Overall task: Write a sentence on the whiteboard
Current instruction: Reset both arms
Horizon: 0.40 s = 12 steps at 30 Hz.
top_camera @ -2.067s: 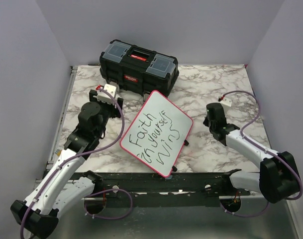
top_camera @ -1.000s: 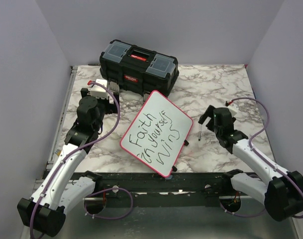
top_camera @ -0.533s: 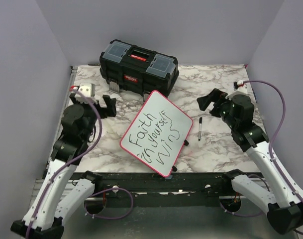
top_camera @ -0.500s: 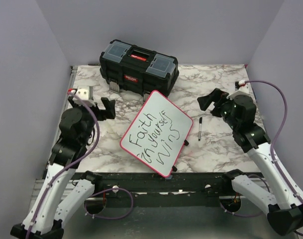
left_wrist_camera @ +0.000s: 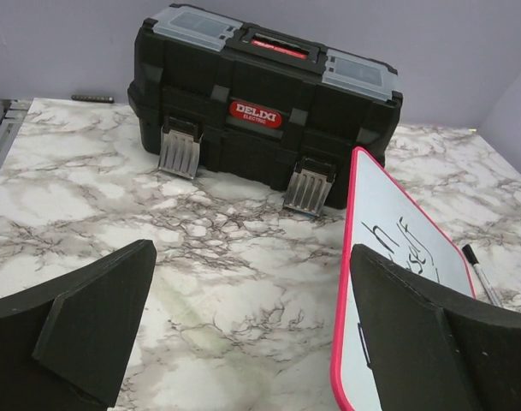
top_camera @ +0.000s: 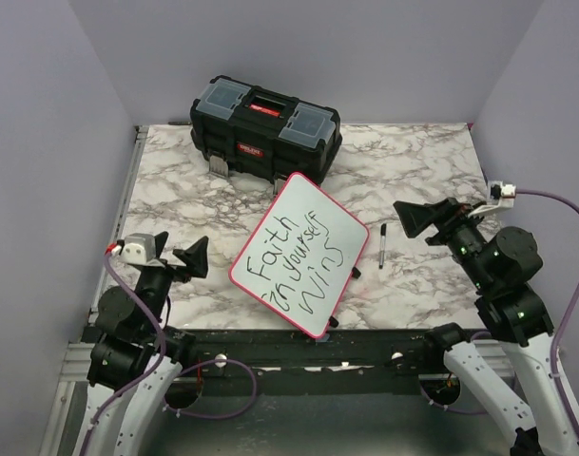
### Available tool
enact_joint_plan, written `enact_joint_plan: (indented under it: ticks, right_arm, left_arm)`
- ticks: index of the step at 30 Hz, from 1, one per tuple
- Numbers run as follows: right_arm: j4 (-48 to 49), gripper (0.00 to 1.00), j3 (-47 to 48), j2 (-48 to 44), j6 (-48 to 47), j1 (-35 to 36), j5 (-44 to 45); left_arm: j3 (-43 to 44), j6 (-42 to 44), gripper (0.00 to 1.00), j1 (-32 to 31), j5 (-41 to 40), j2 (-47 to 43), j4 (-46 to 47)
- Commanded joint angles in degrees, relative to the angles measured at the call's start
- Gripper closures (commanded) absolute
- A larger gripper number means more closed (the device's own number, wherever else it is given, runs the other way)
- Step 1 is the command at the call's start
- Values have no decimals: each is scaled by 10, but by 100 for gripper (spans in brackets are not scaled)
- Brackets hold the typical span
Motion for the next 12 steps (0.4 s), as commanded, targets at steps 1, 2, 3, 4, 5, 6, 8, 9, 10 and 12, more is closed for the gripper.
enact_joint_plan:
  ticks: [1, 2, 3, 4, 5, 6, 8, 9, 10, 12]
  right_arm:
    - [-18, 0, -28, -43, 11, -2, -19]
    - [-18, 0, -33, -53, 13, -2, -16]
    - [-18, 0, -39, -61, 15, -2, -13]
    - [-16, 0, -43, -67, 17, -2, -10]
    - [-14, 0, -47, -71, 19, -2, -10]
    - [-11, 0, -50, -74, 21, -2, -11]
    - [-11, 0, -52, -74, 21, -2, -20]
    - [-15, 0, -50, -71, 21, -2, -22]
    - [-20, 0, -48, -70, 19, -2, -24]
    - [-24, 0, -49, -73, 19, -2, -23]
  left_arm:
    - [-22, -16, 2, 3, 7, -77, -42]
    - [-27, -17, 2, 3, 6, -102, -47]
    - [-31, -20, 2, 3, 4, -120, -49]
    - [-33, -20, 2, 3, 2, -132, -53]
    - [-32, -19, 2, 3, 1, -142, -57]
    - [-32, -18, 2, 3, -2, -146, -61]
    - [-33, -15, 2, 3, -7, -150, -68]
    - [-34, -14, 1, 3, -7, -148, -70]
    - [-34, -14, 2, 3, -6, -147, -72]
    - [-33, -14, 2, 3, -4, -146, -77]
